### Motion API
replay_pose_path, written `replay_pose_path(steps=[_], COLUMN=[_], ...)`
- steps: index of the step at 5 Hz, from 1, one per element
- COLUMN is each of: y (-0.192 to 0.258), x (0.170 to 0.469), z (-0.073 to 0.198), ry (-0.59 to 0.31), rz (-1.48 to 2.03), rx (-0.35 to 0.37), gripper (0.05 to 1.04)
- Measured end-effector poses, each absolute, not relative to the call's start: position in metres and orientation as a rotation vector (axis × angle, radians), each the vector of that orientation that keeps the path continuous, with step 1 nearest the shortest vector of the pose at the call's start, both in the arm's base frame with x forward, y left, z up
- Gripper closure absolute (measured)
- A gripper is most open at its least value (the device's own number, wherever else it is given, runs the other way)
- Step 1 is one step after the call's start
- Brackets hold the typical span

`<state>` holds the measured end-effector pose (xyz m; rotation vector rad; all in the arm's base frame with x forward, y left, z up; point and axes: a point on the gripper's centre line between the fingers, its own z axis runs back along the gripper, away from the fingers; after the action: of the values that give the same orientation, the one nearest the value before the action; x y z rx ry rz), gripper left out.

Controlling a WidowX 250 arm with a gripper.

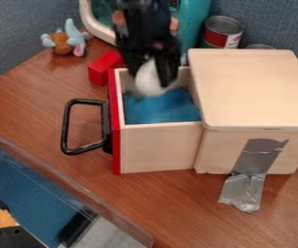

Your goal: Bring the egg out of the drawer onto the table in the lower left corner

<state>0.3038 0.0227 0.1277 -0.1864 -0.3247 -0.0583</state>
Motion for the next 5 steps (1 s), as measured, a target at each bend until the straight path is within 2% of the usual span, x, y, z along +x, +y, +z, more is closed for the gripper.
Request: replay_pose_path(steps=[1, 2, 3, 4, 5], y=[0.033, 0.064, 0.107, 0.15, 0.167], x=[0.306, 0.302, 0.292, 0.277, 0.255], z=[0.177, 0.192, 0.186, 0.169, 0.148], ry=[-0.457, -0.49, -0.458, -0.425, -0.376], rz=[-0.017, 0.055, 0.171, 0.319, 0.382], rx=[-0.226, -0.161, -0.078, -0.058, -0.023], gripper=[0.287, 0.287, 0.287, 0.287, 0.287])
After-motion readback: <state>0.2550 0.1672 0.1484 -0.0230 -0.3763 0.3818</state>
